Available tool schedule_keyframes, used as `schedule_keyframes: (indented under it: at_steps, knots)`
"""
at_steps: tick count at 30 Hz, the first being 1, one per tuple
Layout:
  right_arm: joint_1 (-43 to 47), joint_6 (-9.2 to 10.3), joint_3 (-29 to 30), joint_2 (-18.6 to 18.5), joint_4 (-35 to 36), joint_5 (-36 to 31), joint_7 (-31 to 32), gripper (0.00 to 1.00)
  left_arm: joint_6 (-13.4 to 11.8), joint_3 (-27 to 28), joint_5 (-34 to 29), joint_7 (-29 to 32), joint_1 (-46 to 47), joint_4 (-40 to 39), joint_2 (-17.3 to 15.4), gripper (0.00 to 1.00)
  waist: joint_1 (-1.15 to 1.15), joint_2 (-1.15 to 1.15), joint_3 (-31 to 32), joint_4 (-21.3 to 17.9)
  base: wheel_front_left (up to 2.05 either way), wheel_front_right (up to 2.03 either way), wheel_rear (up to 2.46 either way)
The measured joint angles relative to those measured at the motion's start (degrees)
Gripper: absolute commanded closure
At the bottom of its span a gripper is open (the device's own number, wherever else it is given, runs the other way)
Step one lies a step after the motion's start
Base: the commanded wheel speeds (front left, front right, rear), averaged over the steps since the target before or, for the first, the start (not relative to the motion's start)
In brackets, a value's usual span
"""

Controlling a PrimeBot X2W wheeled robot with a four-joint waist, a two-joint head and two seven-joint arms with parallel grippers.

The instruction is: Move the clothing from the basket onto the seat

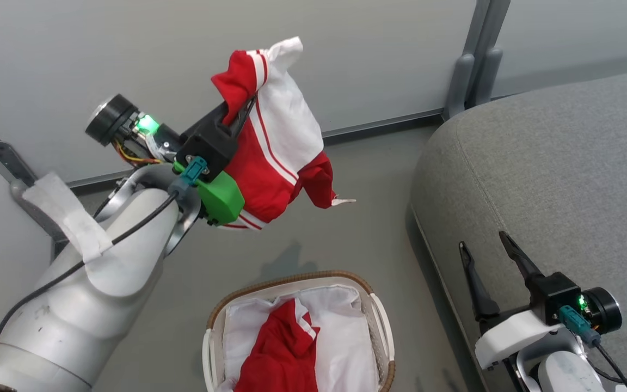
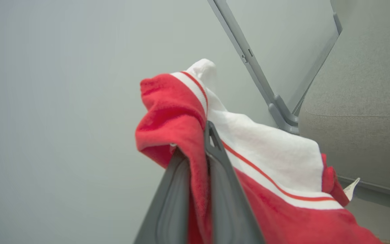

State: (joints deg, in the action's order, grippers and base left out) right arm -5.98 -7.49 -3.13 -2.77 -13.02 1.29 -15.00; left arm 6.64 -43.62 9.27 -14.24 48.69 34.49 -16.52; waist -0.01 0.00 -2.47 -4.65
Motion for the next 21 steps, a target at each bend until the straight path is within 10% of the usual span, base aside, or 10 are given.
schedule_keyframes:
  at_steps: [21]
  knots:
    - [-14.33, -0.01, -10.23, 0.02, -3.7, -6.45, 0.0, 0.0, 0.76, -8.51, 2.61, 3.94, 9.44, -11.38, 1.51, 1.0, 0.0, 0.0, 2.51, 4.42, 0.0, 0.0, 0.0]
